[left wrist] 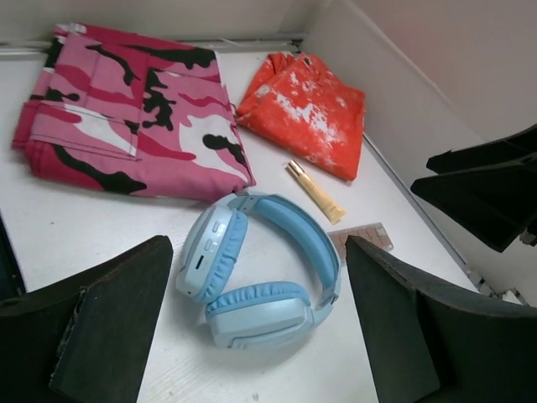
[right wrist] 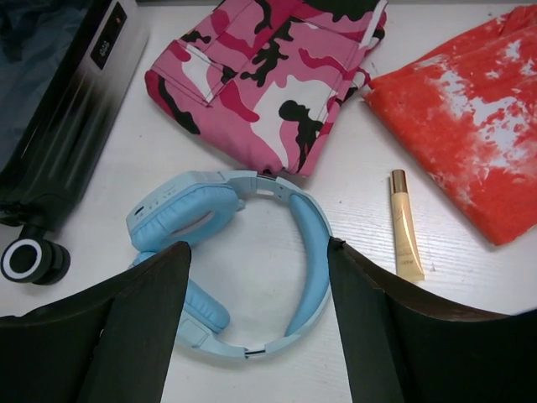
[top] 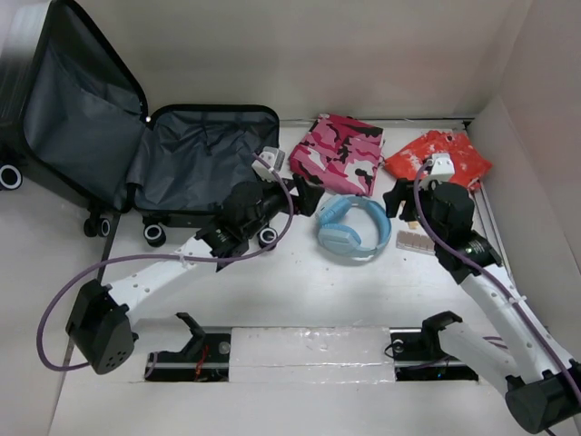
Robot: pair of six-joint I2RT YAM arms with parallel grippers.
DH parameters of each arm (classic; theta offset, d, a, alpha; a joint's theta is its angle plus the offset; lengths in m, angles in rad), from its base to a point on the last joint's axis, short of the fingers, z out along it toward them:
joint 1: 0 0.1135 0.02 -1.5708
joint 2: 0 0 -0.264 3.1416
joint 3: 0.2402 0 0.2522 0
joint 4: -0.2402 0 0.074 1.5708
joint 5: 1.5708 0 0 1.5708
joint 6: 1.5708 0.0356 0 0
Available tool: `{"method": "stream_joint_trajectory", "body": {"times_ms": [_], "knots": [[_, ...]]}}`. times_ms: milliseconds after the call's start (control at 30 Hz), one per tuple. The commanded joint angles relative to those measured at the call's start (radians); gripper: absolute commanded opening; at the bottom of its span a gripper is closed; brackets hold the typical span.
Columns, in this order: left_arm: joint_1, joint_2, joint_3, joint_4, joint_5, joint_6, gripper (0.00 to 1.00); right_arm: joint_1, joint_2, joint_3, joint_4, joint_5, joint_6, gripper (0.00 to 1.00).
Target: Pack the luggage
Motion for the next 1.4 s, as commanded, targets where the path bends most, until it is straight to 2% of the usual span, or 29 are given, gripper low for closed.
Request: {"method": "stream_joint_trajectory", "body": {"times_ms": [0,67,133,200,267,300,367,500,533,600,867,1133,1267,1367], "knots": [[0.003,0.044,0.036,0.079,0.09,0.01,0.81,-0.013,-0.008,0.023,0.039,0.041,0.017,0.72],[-0.02,0.054,0.036,0.079,0.118,0.065,0.73,-0.013,-0.024,0.047,0.025,0.075,0.017,0.69],[-0.103,0.096,0.036,0.079,0.085,0.123,0.68,-0.022,-0.038,0.105,0.025,0.089,0.017,0.62],[-0.218,0.17,0.095,0.022,0.005,0.221,0.65,-0.034,-0.028,0.161,0.013,0.089,0.008,0.35],[-0.292,0.231,0.175,-0.022,-0.121,0.29,0.64,-0.056,-0.009,0.247,0.002,0.069,0.008,0.15],[-0.345,0.295,0.201,-0.044,-0.153,0.345,0.64,-0.056,0.012,0.271,0.002,0.069,-0.005,0.12],[-0.361,0.365,0.258,-0.108,-0.195,0.355,0.64,-0.076,0.032,0.346,-0.029,0.058,-0.017,0.12],[-0.372,0.501,0.388,-0.184,-0.115,0.37,0.64,-0.094,0.041,0.364,-0.02,0.015,-0.026,0.36],[-0.372,0.524,0.43,-0.202,-0.101,0.371,0.62,-0.105,0.031,0.354,-0.01,0.003,-0.026,0.44],[-0.372,0.592,0.47,-0.24,-0.089,0.406,0.61,-0.117,0.031,0.336,0.0,-0.039,-0.026,0.48],[-0.372,0.86,0.738,-0.385,-0.077,0.473,0.6,-0.157,0.031,0.248,0.031,-0.117,-0.026,0.52],[-0.372,1.0,0.818,-0.431,-0.08,0.483,0.57,-0.157,0.012,0.23,0.031,-0.117,-0.026,0.52],[-0.372,1.041,0.818,-0.44,-0.1,0.483,0.46,-0.157,0.003,0.221,0.04,-0.126,-0.017,0.52],[-0.372,1.067,0.818,-0.431,-0.1,0.473,0.29,-0.166,0.003,0.221,0.04,-0.126,-0.017,0.53]]}}
